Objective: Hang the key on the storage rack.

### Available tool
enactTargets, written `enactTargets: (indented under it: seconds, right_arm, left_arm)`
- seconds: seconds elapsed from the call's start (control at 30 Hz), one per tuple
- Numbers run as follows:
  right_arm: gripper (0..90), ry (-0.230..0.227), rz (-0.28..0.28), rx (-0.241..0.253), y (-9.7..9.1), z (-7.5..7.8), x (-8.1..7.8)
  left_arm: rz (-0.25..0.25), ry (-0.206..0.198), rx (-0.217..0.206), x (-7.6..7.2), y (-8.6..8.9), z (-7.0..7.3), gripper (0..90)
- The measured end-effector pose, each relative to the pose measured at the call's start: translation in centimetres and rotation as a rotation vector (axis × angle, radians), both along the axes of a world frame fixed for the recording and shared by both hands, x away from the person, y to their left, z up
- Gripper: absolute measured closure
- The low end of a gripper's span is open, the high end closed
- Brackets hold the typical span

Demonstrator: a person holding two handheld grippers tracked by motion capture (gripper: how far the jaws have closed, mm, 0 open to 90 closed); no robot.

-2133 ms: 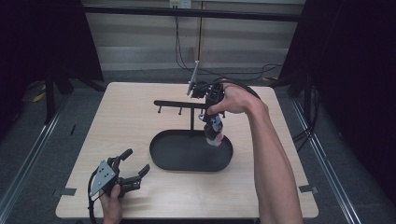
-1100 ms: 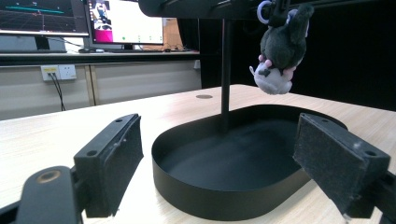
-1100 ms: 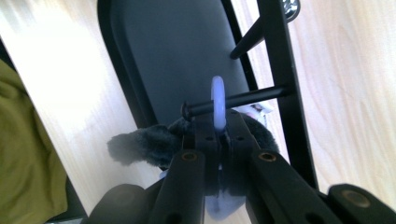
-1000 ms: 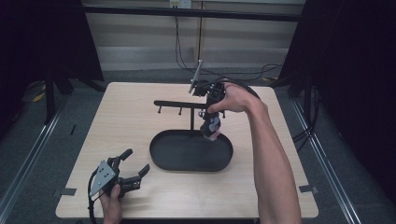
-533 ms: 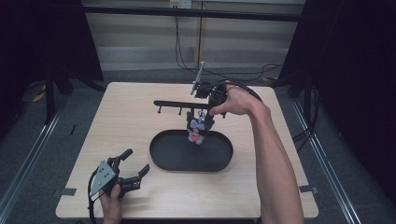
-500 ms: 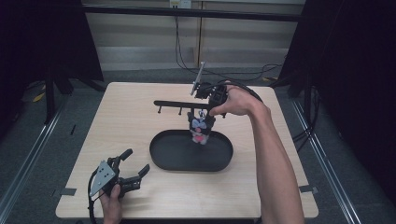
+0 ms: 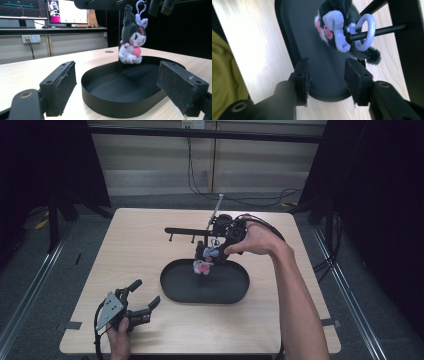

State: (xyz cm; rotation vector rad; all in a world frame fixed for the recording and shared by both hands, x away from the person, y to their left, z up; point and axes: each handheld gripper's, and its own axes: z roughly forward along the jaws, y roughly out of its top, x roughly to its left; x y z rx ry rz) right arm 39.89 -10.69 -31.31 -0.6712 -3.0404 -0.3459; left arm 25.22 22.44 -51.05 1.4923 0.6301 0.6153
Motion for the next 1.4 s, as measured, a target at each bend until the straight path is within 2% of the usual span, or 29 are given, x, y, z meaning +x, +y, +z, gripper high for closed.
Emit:
enactTargets:
  seconds: [0.13,0.27,0.5,0.73,0.97,1.17,1.2,1.27,1.4]
  right_arm:
    - [52.4,-0.007,-0.002,0.044,-0.4,-0.2,-1.0]
    - [48.4,-0.041,-0.007,0.095,-0.8,-0.4,-2.3]
    - [41.8,-0.055,-0.029,0.176,-1.4,-1.3,-4.4]
    - [30.5,-0.13,-0.049,0.224,-1.9,-2.8,-7.1]
    - [23.9,-0.208,-0.064,0.372,-2.8,-5.3,-9.7]
    - [13.7,-0.259,-0.124,0.49,-3.9,-8.0,-11.4]
    - [15.2,-0.272,-0.134,0.491,-4.1,-8.3,-11.6]
    - [14.4,-0.276,-0.185,0.537,-4.6,-9.6,-12.0]
    - [14.9,-0.369,-0.261,0.511,-5.1,-12.3,-13.1]
  left_arm:
    - [0.0,-0.001,0.001,0.0,0.0,0.0,15.3]
    - [0.0,-0.001,0.001,0.0,0.0,0.0,15.3]
    - [0.0,0.0,0.001,0.0,0.0,0.0,15.3]
    - [0.002,0.002,-0.001,0.0,0.0,0.0,15.3]
    - [0.0,-0.001,0.001,0.0,0.0,0.0,15.3]
    - [0.002,0.002,-0.001,0.0,0.0,0.0,15.3]
    - [0.005,0.001,0.001,0.0,0.0,0.0,15.3]
    - [0.002,0.002,-0.001,0.0,0.0,0.0,15.3]
    - [0.0,-0.001,0.0,0.0,0.0,0.0,15.3]
